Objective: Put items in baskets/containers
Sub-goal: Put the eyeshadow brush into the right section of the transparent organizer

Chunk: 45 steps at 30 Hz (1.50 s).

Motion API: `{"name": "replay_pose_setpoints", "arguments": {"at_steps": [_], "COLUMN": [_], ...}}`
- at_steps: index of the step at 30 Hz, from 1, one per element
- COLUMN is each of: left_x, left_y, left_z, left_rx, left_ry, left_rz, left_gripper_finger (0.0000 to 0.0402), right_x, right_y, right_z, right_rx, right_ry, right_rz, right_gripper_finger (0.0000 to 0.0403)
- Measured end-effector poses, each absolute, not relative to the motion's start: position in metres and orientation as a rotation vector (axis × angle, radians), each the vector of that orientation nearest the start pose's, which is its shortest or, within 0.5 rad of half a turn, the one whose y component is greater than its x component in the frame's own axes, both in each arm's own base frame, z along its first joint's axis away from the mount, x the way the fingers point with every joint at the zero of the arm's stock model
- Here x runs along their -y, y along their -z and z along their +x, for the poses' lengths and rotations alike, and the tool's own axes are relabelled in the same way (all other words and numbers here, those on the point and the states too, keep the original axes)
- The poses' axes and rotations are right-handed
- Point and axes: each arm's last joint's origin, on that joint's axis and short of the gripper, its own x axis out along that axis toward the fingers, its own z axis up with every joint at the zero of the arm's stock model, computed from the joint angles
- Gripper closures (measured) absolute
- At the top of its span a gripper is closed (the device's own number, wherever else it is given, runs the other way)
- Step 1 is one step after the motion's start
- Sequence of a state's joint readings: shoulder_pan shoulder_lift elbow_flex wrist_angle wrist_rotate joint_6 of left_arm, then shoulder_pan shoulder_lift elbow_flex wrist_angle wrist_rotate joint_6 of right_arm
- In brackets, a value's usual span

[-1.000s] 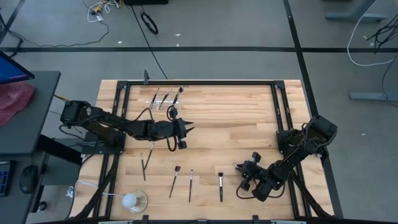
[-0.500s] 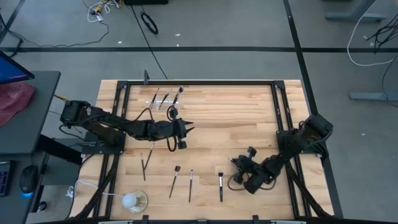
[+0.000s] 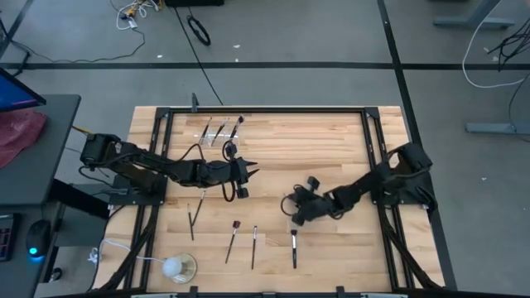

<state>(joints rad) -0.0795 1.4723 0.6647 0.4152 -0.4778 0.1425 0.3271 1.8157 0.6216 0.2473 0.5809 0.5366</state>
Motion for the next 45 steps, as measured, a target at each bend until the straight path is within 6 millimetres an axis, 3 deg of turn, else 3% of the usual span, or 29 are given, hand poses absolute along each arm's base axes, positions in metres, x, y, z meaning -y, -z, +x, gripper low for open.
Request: {"name": "replay_pose_setpoints", "arguments": {"at_steps": [6,11,18,24,31,34,41,45], "left_x": [0.012,0.017,0.021,0.026,0.030,0.032,0.038,0.042], "left_y": [-0.195,-0.194,-0.195,-0.200,-0.198,-0.197,-0.207,-0.211], "left_z": [0.294,0.295,0.296,0.312,0.335,0.347,0.374,0.379], "left_rx": [-0.405,-0.399,-0.375,-0.132,0.174,0.183,0.215,0.230], "left_ry": [-0.309,-0.118,0.026,0.130,0.181,0.191,0.302,0.300], "left_rz": [0.231,0.200,0.179,0.144,0.110,0.106,0.046,0.056], "left_gripper_finger": [0.0298,0.0298,0.0298,0.0298,0.0297,0.0285,0.0215,0.0205], "right_x": [-0.065,-0.067,-0.082,-0.090,-0.095,-0.098,-0.098,-0.098], "right_y": [-0.085,-0.103,-0.161,-0.200,-0.217,-0.221,-0.222,-0.222], "right_z": [0.285,0.292,0.278,0.261,0.276,0.279,0.279,0.279], "right_rx": [-0.668,-0.524,-0.079,0.289,0.325,0.337,0.337,0.334], "right_ry": [0.456,0.458,0.320,0.172,0.129,0.113,0.115,0.115], "right_rz": [0.037,0.045,0.051,-0.005,-0.049,-0.078,-0.095,-0.096], "right_gripper_finger": [0.0395,0.0395,0.0395,0.0395,0.0395,0.0395,0.0395,0.0395]}}
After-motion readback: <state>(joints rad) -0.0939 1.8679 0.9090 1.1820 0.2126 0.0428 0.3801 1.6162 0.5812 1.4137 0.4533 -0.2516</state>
